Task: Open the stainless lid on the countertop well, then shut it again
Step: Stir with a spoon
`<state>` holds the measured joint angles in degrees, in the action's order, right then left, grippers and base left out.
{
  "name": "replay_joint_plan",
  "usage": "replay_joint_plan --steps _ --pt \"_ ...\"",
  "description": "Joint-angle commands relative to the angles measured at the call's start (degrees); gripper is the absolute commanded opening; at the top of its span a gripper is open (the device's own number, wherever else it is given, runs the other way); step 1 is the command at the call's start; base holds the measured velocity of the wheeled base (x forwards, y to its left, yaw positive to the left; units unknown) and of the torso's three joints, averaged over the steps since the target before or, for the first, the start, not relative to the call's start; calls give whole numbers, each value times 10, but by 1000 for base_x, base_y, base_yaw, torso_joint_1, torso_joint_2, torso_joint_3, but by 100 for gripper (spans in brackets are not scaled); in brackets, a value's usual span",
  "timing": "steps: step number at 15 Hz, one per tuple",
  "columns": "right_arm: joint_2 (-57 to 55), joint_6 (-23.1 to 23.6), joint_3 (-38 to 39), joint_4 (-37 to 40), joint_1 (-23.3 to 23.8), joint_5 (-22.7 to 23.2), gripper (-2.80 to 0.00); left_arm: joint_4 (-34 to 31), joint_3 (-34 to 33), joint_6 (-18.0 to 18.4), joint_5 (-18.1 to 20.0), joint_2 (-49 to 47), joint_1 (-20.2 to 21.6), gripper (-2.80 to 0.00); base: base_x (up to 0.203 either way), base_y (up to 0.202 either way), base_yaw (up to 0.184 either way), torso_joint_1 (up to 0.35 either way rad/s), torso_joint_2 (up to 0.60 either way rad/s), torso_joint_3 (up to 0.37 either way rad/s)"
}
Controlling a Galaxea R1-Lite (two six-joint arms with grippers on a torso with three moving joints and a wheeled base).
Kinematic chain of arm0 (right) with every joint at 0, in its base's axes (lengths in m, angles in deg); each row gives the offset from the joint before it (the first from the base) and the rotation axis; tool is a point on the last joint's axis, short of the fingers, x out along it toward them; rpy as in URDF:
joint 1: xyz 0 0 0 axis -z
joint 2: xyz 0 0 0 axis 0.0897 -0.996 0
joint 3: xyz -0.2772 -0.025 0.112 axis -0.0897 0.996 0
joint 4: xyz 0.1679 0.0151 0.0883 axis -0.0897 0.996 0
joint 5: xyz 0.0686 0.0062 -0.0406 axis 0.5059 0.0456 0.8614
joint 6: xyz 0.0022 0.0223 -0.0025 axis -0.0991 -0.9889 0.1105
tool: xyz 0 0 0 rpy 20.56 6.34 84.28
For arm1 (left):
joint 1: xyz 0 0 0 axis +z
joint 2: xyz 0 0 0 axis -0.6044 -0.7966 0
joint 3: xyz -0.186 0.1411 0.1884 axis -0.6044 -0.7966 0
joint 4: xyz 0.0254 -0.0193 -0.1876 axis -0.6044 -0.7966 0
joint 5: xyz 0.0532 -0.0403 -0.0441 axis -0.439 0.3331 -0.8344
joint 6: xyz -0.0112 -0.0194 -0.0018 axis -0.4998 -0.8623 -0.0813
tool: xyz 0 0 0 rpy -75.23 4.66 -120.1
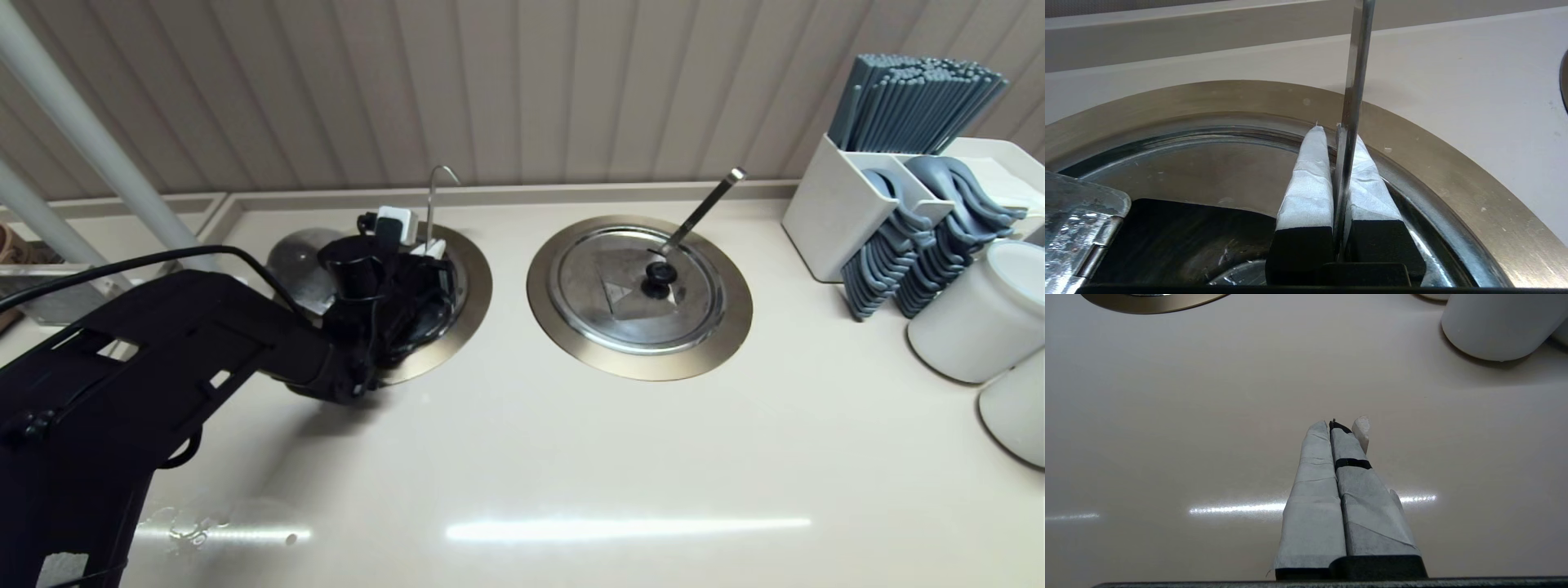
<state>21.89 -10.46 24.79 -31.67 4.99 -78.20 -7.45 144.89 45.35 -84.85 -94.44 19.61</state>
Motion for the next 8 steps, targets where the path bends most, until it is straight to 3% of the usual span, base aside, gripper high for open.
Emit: replay_joint_plan --steps 1,8 --pt "0 0 0 0 0 0 -280 4 0 0 -1 1 1 -280 0 0 0 0 0 0" --pt "0 0 0 0 0 0 -280 2 -1 -5 2 31 15 -280 0 0 0 0 0 0"
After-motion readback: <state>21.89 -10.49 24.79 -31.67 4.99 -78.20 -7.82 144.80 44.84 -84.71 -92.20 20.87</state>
